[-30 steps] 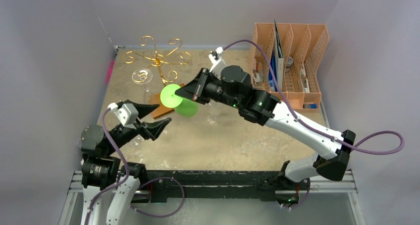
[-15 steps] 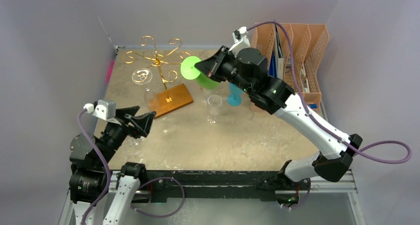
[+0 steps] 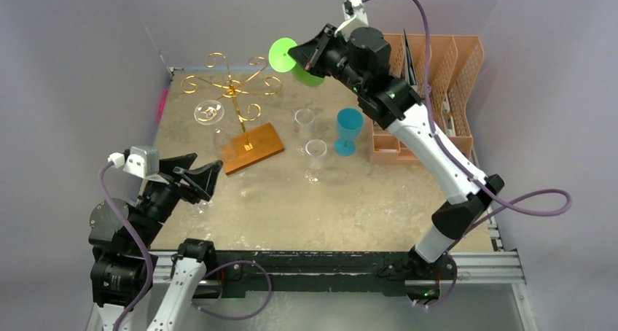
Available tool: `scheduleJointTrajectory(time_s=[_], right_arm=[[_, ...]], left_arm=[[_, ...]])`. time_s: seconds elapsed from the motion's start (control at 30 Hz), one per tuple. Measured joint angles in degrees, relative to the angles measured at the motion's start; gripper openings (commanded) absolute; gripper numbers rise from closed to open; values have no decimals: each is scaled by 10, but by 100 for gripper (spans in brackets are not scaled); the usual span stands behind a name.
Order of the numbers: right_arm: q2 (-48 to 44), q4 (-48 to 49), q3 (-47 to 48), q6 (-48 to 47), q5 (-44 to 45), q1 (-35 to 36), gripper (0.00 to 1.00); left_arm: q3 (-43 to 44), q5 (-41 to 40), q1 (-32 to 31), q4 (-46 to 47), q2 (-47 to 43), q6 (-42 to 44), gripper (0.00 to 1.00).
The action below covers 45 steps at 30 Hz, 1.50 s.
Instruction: Place the wine glass upside down on the wine glass rack
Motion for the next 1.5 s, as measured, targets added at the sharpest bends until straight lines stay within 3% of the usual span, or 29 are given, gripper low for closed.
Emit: scheduleJointTrajectory(time_s=[0.3, 0.73, 1.07, 1.5], right_arm=[[135, 25, 158, -37, -34, -9, 0], [312, 155, 325, -41, -115, -10, 0], [392, 223, 339, 5, -160, -10, 0], [393, 262, 295, 74, -173, -4, 0]], left_arm=[[108, -153, -1, -5, 102, -6, 67], [122, -155, -2, 43, 129, -42, 66], [95, -153, -2, 61, 129, -47, 66], [88, -155, -2, 62, 129, -47, 66]])
